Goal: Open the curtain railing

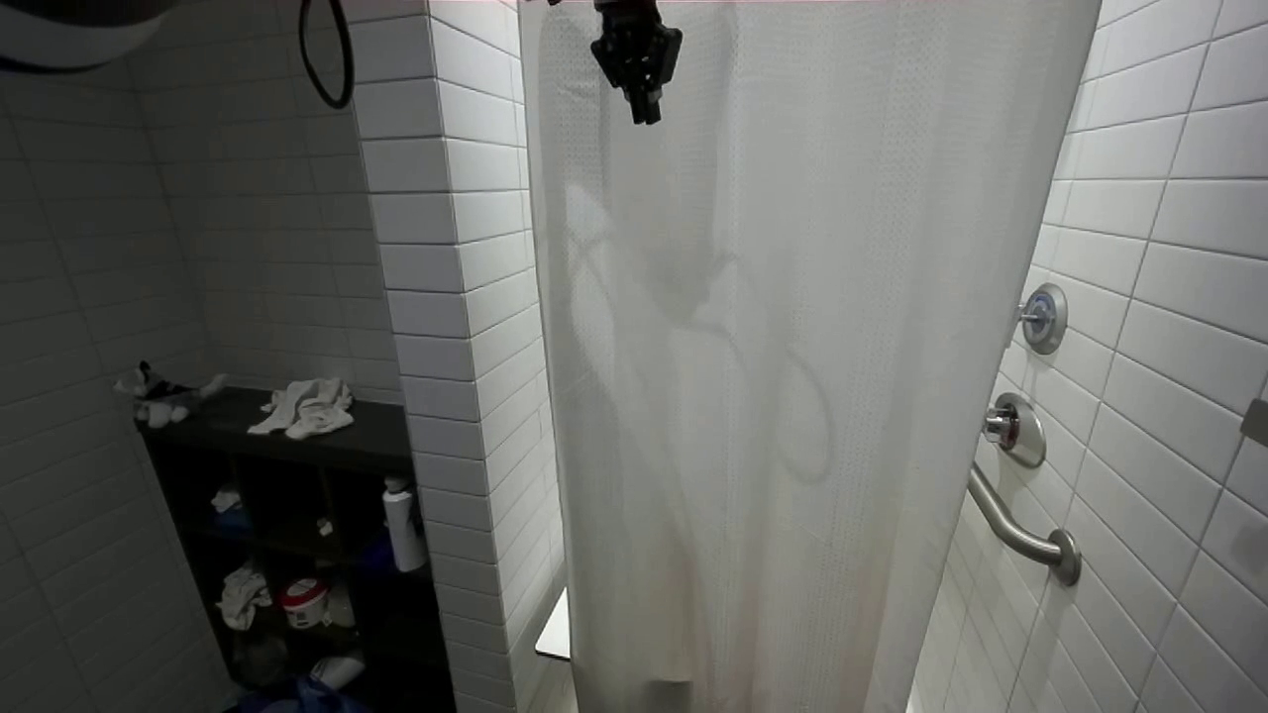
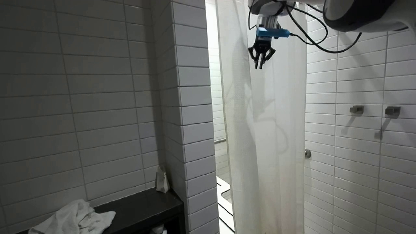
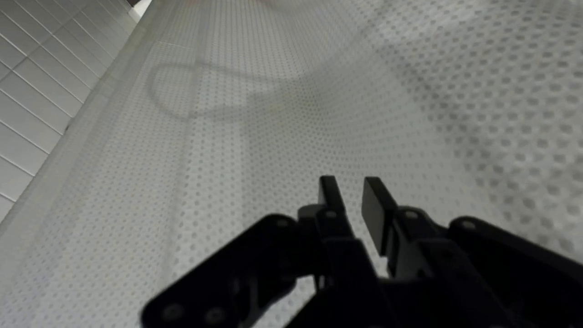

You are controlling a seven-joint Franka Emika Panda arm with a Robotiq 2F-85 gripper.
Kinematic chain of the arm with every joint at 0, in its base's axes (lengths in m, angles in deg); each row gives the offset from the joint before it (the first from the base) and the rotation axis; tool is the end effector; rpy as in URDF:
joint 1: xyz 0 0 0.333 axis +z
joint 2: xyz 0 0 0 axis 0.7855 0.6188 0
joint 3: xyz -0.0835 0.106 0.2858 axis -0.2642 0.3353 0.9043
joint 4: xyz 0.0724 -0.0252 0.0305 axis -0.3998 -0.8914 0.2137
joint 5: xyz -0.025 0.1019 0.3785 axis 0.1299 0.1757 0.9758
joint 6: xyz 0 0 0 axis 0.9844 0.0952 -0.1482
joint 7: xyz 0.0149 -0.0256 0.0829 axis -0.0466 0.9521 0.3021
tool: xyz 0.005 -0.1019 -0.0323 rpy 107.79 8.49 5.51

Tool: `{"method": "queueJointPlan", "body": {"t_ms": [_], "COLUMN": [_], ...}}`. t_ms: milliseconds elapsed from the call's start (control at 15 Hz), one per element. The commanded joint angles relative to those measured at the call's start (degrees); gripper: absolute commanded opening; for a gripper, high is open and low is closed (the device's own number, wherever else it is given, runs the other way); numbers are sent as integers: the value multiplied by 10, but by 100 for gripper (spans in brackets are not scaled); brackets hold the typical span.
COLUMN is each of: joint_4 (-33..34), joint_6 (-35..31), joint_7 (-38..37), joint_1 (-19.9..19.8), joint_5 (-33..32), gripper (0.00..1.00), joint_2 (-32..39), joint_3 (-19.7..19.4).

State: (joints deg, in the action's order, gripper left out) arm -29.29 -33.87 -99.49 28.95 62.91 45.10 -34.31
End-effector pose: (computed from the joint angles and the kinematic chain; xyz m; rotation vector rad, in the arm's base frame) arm 0.5901 -0.2810 0.7231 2.9100 -0.9391 0.6171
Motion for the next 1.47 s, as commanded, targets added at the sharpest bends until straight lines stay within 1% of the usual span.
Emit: {"method": "queueJointPlan", "body": {"t_ms": [0, 67, 200, 333, 467, 733, 933, 1400], "joint_4": [14, 10, 2, -8, -19, -27, -33, -49], "joint_6": [-8, -12, -23, -45, -67, -108, -136, -199], "joint_7": [-3, -2, -4, -16, -34, -113, -153, -195], "joint_1": [12, 17, 27, 43, 57, 87, 100, 114], "joint_5": [-13, -16, -21, -36, -48, -70, -87, -114], "gripper": [53, 61, 73, 88, 99, 100, 100, 100], "joint_2": [3, -1, -8, -16, -25, -30, -32, -33], "joint_3": [2, 3, 4, 2, 2, -1, -2, -1]}}
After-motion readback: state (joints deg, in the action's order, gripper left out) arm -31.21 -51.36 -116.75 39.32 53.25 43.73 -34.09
